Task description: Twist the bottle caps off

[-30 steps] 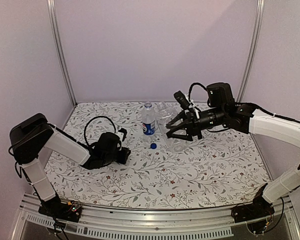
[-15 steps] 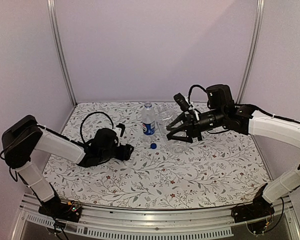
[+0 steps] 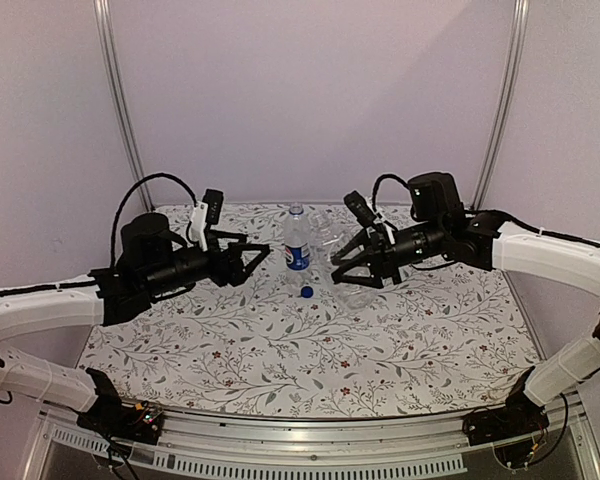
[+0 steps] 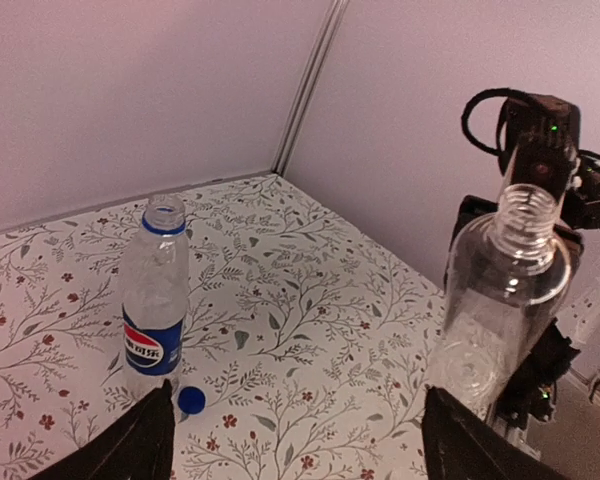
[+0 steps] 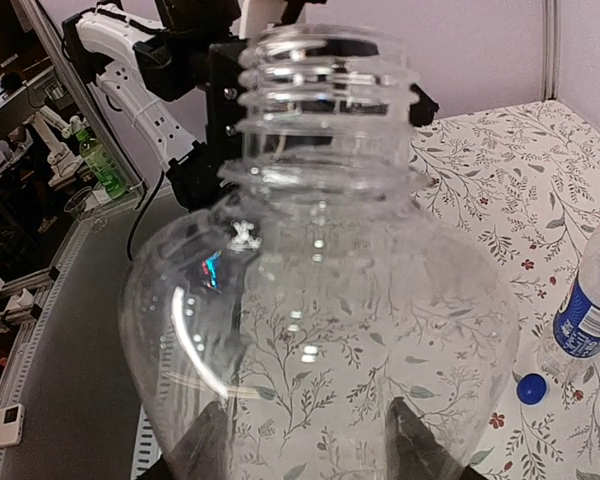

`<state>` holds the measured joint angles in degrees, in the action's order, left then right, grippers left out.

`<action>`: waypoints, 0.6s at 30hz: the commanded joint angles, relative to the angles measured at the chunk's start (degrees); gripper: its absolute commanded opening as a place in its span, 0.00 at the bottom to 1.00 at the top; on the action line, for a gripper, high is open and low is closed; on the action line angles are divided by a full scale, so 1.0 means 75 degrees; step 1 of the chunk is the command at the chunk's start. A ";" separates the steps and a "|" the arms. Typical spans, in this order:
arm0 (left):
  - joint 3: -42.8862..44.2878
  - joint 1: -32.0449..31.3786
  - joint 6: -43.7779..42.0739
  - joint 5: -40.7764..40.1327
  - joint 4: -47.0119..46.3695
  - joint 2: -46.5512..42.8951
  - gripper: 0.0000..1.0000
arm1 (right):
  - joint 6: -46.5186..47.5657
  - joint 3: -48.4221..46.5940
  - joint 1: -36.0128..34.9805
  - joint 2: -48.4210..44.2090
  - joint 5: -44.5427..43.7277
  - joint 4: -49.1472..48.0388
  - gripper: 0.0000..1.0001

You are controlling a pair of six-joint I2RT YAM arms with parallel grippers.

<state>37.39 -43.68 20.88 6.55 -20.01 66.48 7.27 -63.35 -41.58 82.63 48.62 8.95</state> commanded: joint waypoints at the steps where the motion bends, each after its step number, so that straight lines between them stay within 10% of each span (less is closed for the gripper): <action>1: 0.0632 0.0050 0.0260 0.1850 0.0093 -0.0396 0.85 | -0.0009 -0.0102 -0.0126 0.0212 0.0198 -0.0152 0.50; 18: 0.2289 -0.0075 0.0896 0.3644 0.0294 0.0821 0.86 | 0.0027 -0.0680 -0.0654 0.0868 0.0469 -0.0115 0.53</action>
<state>52.86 -43.75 27.11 30.96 -18.74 70.96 7.31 -66.37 -46.09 88.62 50.46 8.97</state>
